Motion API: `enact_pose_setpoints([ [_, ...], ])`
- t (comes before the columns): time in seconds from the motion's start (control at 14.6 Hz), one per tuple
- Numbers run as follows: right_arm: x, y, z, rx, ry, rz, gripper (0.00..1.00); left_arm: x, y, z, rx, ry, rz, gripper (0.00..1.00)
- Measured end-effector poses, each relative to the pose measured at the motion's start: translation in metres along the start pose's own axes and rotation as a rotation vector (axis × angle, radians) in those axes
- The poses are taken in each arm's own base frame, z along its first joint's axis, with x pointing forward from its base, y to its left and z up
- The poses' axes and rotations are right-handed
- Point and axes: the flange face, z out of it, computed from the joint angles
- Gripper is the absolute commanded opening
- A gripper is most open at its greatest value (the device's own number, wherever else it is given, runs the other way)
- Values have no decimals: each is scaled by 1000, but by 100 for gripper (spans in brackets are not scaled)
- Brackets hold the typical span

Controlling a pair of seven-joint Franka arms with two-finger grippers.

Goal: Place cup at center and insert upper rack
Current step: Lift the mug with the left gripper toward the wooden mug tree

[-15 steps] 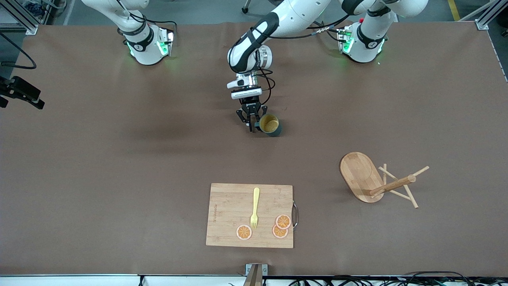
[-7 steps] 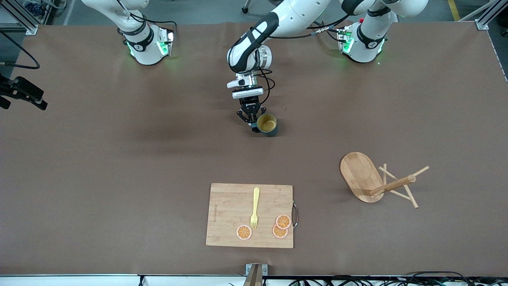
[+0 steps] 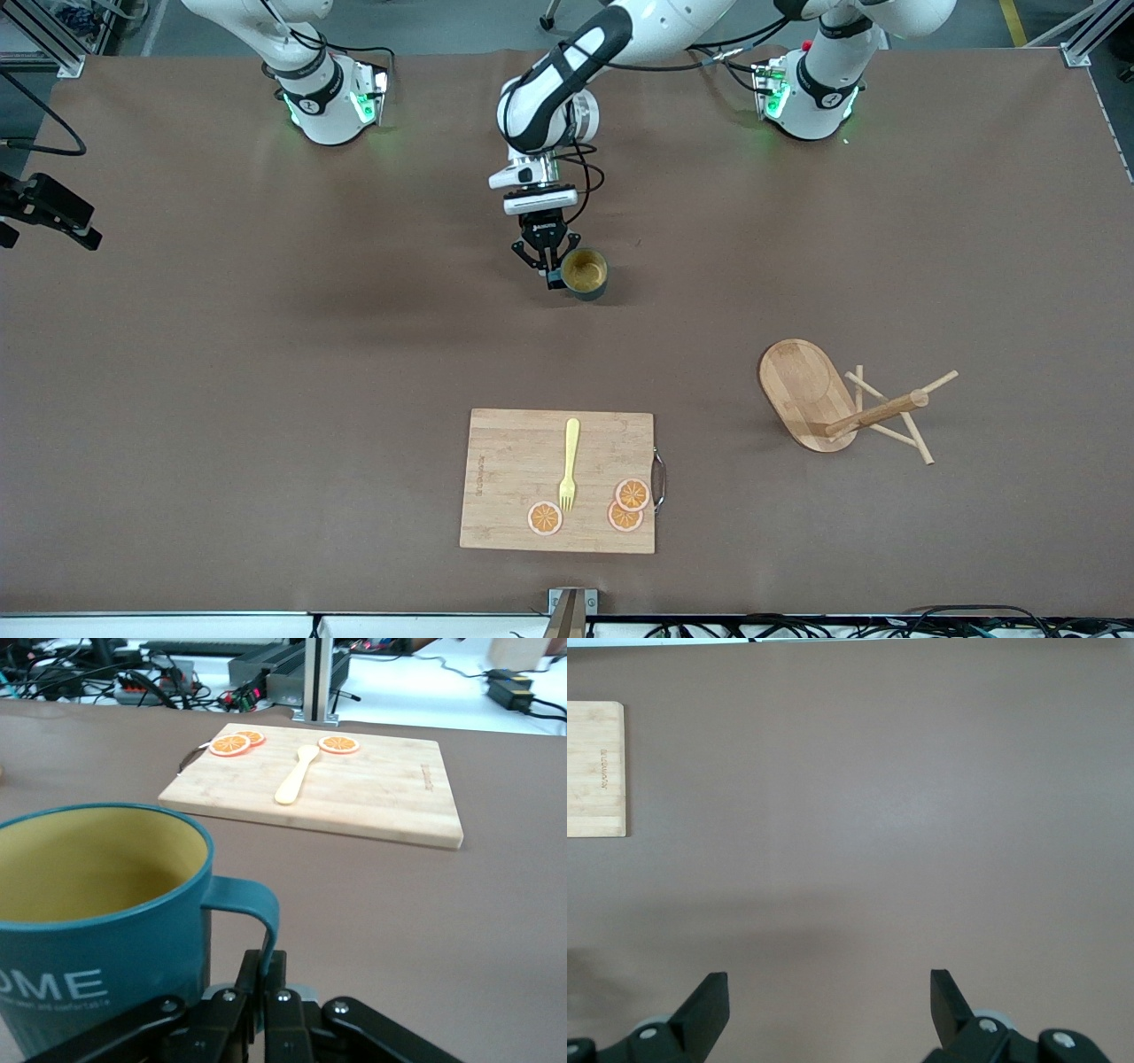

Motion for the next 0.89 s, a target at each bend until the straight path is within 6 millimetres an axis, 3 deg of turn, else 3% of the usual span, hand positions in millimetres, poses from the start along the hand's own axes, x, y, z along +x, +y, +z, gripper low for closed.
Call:
enact_pose_setpoints([
  [0.21, 0, 0, 0, 0, 0, 0, 100, 79, 20, -22, 38, -106, -58, 0],
  [0.41, 0, 0, 0, 0, 0, 0, 100, 148, 28, -32, 62, -206, -132, 0],
  [0.69, 0, 0, 0, 0, 1, 0, 100, 226, 21, -40, 70, -323, -239, 0],
  [0.89, 0, 0, 0, 0, 3, 0, 100, 297, 2, -49, 46, -393, -342, 0],
])
